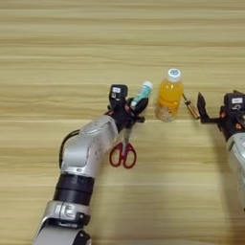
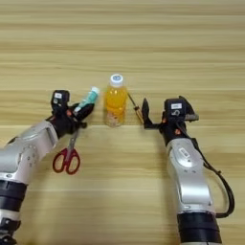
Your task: Move the objects on the table
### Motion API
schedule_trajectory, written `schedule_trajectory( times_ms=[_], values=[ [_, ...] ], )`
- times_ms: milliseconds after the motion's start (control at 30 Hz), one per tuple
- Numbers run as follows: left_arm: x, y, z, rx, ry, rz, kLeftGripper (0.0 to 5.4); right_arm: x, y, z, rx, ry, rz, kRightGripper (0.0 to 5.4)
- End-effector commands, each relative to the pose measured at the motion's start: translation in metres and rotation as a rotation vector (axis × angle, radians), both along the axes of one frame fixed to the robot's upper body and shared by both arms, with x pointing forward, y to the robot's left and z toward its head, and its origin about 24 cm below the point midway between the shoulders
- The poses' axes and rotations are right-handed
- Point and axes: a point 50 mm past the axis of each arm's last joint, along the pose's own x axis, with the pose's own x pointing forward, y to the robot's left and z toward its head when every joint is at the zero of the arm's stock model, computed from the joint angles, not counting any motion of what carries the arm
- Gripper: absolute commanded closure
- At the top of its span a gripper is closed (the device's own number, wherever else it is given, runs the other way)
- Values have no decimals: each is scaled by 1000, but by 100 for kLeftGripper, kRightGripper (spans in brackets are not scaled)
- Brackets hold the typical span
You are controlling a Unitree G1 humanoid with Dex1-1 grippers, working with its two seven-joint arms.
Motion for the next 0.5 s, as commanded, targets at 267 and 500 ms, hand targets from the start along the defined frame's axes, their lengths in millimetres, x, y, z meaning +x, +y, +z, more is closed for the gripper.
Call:
schedule_trajectory(
  times_ms=[267, 500],
  values=[
    [-6, -7, -17, -24, 141, -18, 378, 2, 2, 3, 1, -13, 5, 0],
    [-6, -7, -18, -12, 137, -20, 378, 1, 2, 4, 1, -13, 7, 0]
  ],
)
